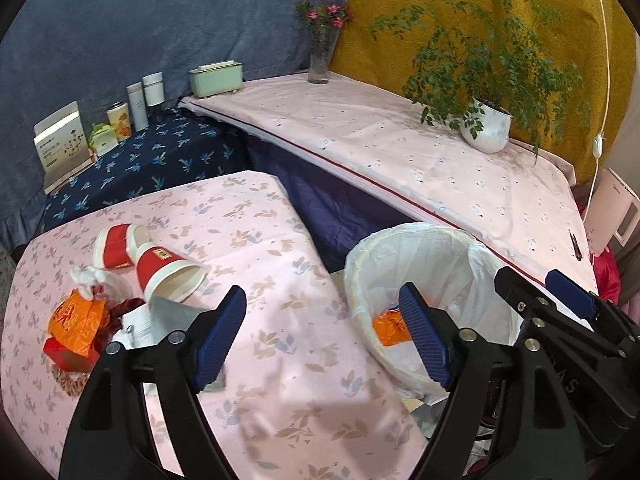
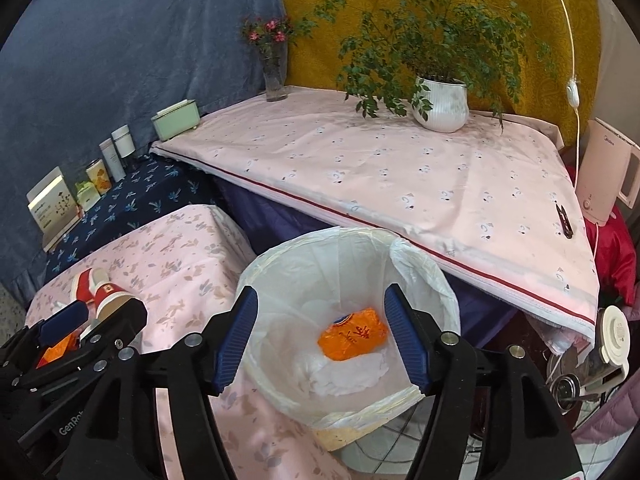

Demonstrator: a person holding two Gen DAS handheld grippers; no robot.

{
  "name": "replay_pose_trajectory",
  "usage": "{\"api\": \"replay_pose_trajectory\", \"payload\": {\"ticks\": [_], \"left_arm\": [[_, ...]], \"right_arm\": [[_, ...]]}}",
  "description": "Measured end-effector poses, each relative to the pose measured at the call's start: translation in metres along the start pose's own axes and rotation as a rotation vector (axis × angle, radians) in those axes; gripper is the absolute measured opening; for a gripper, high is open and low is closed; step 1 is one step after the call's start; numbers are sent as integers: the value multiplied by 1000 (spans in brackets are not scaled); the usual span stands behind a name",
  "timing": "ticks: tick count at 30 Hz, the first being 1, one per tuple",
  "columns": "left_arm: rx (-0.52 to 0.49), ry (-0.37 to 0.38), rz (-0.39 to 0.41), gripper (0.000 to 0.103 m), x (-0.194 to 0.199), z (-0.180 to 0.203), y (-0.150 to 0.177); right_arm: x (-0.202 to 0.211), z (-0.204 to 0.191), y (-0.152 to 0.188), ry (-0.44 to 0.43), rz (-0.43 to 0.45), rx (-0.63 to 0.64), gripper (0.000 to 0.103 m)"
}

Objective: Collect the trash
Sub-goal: 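Move both grippers back over the grey pouch and white sock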

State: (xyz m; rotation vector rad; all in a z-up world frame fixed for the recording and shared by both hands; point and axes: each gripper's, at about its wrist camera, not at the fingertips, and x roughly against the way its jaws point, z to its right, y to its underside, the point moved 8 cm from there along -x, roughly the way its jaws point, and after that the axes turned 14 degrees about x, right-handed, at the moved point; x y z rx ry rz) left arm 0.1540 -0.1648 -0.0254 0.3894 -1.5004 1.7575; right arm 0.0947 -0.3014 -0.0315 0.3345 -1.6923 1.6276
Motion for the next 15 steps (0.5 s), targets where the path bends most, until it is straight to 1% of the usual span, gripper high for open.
{"api": "replay_pose_trajectory", "payload": {"ticks": [6, 15], "left_arm": [[47, -41, 11, 77, 11, -35, -1], [119, -113, 10, 79, 22, -95, 7]], "right_arm": [[6, -28, 1, -28, -1, 40, 64], [12, -73, 5, -75, -8, 103, 64]]}}
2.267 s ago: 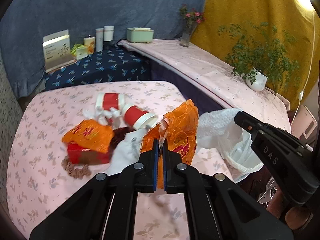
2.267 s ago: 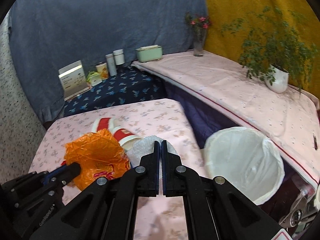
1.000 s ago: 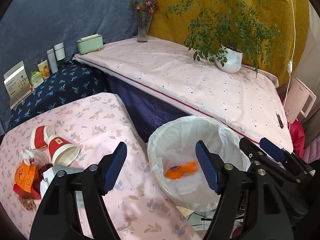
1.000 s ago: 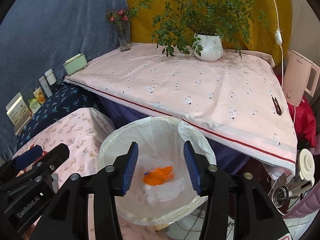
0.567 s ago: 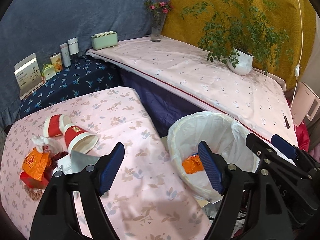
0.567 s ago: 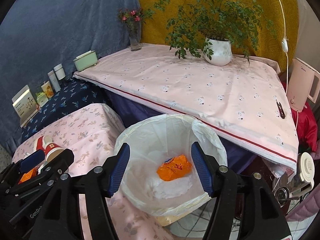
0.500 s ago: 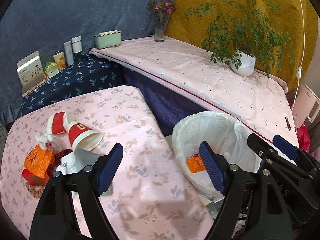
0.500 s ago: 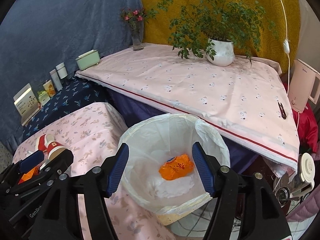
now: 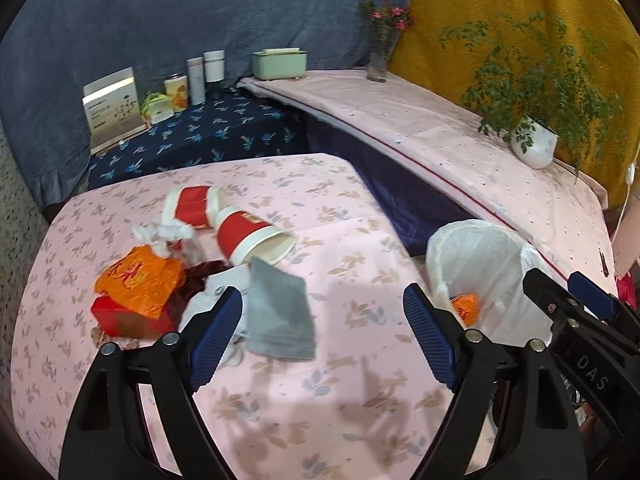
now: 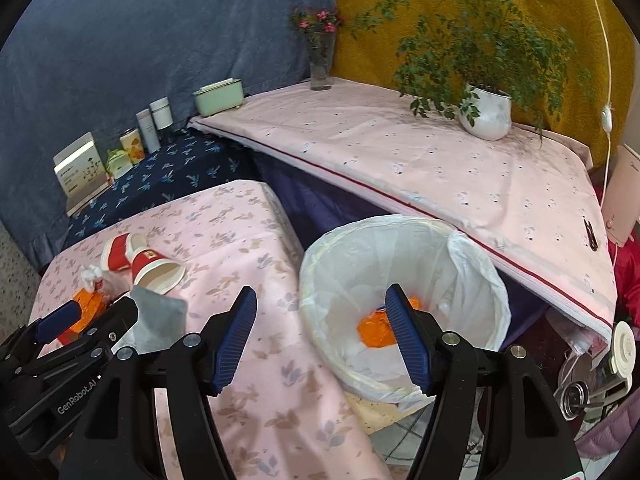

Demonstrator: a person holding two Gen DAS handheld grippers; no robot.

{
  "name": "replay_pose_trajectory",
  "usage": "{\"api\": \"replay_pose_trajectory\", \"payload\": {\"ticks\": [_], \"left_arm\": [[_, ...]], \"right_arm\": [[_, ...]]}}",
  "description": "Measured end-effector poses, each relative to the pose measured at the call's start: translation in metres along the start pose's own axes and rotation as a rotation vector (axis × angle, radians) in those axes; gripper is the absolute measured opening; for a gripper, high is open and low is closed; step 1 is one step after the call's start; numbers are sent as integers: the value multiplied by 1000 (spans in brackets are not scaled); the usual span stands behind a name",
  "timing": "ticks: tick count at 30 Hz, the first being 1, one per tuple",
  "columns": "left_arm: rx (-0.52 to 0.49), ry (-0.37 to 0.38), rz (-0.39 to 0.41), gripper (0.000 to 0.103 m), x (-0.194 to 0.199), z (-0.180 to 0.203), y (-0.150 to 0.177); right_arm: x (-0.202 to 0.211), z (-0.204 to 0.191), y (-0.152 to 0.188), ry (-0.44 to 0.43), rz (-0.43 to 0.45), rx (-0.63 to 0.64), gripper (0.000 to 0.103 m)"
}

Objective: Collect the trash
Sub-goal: 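Move both grippers back over the grey pouch and white sock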

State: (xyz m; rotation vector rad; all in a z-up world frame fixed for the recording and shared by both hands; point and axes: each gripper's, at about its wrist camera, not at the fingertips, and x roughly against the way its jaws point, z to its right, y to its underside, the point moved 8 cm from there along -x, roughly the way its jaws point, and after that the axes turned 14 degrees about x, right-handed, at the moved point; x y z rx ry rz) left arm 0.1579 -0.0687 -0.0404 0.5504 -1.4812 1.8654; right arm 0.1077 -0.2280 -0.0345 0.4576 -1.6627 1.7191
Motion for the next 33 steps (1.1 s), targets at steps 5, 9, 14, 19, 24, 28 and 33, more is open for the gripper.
{"api": "replay_pose_trajectory", "payload": {"ticks": [5, 9, 14, 19, 24, 28, 33], "left_arm": [[42, -34, -3, 79, 1, -31, 1], [74, -58, -4, 79, 2, -55, 2], [115, -92, -22, 79, -3, -86, 6], [154, -125, -48, 79, -10, -114, 12], [189, -151, -78, 79, -19, -137, 20], [205, -166, -105, 79, -27, -147, 27], [216, -170, -141, 80, -39, -156, 35]], "right_arm": [[-2, -25, 0, -27, -8, 30, 64], [-4, -44, 1, -48, -15, 55, 64], [-9, -68, 3, -75, -30, 85, 64], [-17, -92, 6, -104, -49, 112, 64], [-28, -119, 11, -137, -74, 140, 64], [-39, -137, 17, -156, -98, 167, 64], [-54, -158, 22, -178, -127, 187, 64]]}}
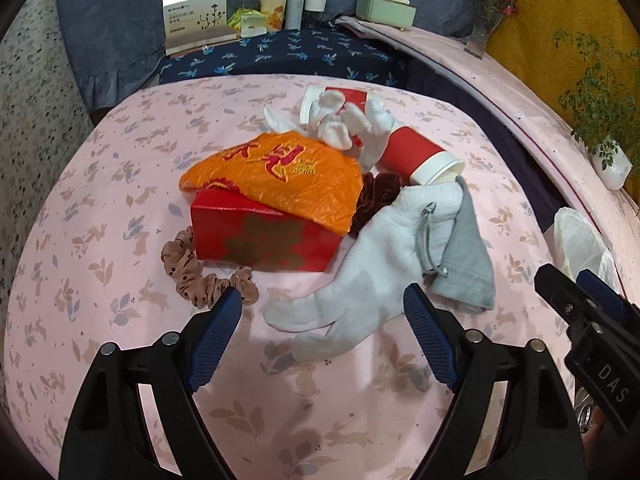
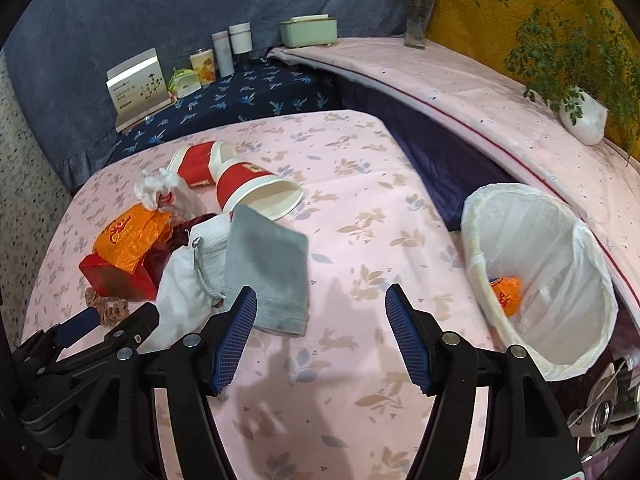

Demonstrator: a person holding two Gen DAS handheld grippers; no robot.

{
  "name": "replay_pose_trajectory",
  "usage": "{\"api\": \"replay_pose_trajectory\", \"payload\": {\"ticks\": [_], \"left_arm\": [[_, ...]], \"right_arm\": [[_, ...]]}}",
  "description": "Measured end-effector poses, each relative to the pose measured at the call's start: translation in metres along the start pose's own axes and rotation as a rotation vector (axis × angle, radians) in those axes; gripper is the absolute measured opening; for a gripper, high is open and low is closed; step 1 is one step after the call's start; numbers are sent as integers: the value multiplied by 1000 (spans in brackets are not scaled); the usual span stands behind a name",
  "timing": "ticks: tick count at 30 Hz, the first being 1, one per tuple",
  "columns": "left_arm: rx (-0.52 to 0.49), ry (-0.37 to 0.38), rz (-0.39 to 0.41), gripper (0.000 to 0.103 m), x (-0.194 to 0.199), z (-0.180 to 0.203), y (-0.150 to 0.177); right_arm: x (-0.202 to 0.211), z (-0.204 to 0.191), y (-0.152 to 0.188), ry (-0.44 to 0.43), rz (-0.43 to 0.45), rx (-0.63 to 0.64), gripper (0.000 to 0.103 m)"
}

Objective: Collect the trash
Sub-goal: 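Move both grippers back over the grey pouch and white sock, then grasp the grey drawstring pouch with the right gripper while the left gripper grasps the white sock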

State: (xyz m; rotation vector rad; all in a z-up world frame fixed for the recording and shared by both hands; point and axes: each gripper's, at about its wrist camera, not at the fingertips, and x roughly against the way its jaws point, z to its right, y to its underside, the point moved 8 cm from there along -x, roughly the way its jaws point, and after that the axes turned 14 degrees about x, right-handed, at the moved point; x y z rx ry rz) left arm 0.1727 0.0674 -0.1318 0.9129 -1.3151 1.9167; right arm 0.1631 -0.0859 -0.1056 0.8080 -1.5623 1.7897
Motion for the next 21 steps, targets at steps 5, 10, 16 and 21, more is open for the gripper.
{"api": "replay_pose_trajectory", "payload": {"ticks": [5, 10, 16, 21], "left_arm": [[23, -9, -28, 85, -13, -6, 2], [51, 0, -74, 85, -26, -13, 6], [64, 8, -94, 85, -33, -14, 8], [58, 20, -98, 85, -37, -11, 9]], "right_arm": [[-18, -9, 0, -16, -22, 2, 64], [-39, -11, 4, -47, -56, -25, 64], [-58, -14, 9, -56, -88, -22, 63], [-69, -17, 13, -88, -109, -26, 49]]}}
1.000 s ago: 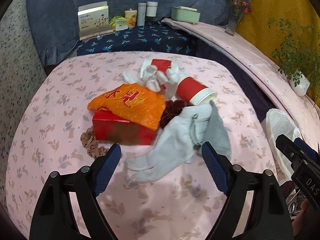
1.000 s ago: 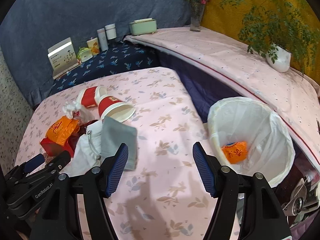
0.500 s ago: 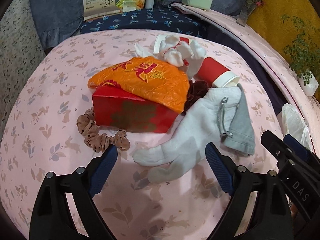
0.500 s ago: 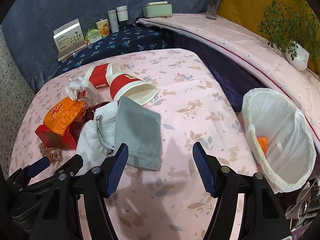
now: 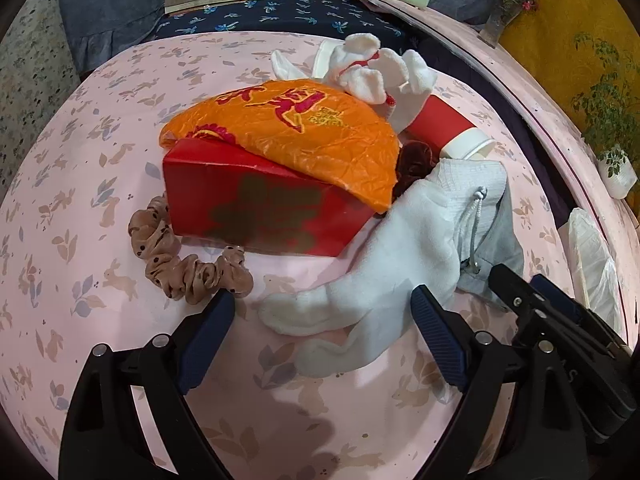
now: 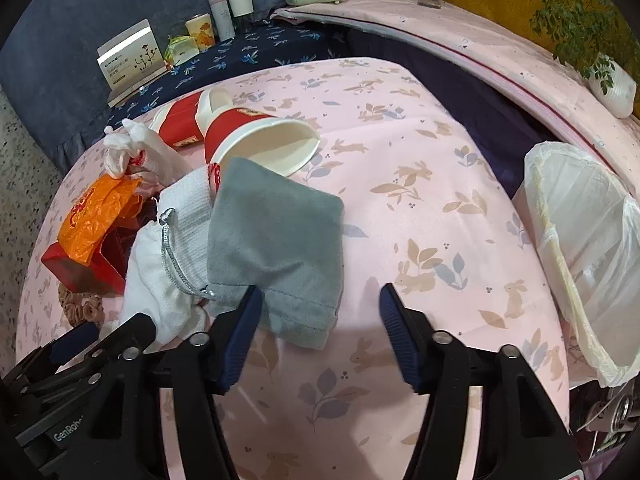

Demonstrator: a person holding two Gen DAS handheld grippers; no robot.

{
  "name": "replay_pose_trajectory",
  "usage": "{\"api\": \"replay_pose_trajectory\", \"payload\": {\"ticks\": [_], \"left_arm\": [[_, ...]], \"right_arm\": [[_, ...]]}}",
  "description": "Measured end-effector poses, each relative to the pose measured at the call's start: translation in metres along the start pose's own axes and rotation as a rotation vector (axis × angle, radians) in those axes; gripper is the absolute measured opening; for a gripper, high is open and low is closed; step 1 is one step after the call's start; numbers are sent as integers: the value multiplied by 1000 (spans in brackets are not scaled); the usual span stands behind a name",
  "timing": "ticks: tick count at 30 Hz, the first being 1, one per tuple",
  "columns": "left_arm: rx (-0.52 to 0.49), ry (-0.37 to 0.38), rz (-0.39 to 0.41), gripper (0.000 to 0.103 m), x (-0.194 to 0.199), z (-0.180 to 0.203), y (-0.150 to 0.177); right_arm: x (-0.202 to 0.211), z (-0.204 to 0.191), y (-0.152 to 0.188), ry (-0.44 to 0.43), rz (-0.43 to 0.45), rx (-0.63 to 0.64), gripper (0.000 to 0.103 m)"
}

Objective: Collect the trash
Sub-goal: 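Grasp the grey drawstring pouch with the right gripper while the left gripper grasps the white sock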

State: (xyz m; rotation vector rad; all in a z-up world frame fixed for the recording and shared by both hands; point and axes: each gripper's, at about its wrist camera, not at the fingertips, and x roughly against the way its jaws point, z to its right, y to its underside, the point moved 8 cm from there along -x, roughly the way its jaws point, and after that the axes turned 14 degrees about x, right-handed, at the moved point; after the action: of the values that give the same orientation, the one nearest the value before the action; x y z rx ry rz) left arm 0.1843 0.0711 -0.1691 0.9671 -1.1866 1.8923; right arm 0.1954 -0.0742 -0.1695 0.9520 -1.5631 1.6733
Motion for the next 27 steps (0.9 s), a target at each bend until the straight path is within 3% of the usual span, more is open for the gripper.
{"api": "replay_pose_trajectory", "payload": {"ticks": [3, 6, 10, 20, 27], "left_arm": [[-16, -2, -1, 85, -2, 5, 2], [-31, -4, -1, 83, -3, 9, 4], [-49, 8, -9, 74, 0, 16, 8], [-69, 30, 35, 77, 18, 33, 8], [-107, 12, 26, 76, 3, 48, 9]], "right_arm": [[-3, -3, 1, -29, -7, 5, 33], [-3, -3, 2, -32, -9, 11, 30], [-1, 0, 6, -33, -7, 15, 16], [26, 30, 11, 5, 44, -53, 10], [46, 51, 11, 29, 79, -87, 9]]}}
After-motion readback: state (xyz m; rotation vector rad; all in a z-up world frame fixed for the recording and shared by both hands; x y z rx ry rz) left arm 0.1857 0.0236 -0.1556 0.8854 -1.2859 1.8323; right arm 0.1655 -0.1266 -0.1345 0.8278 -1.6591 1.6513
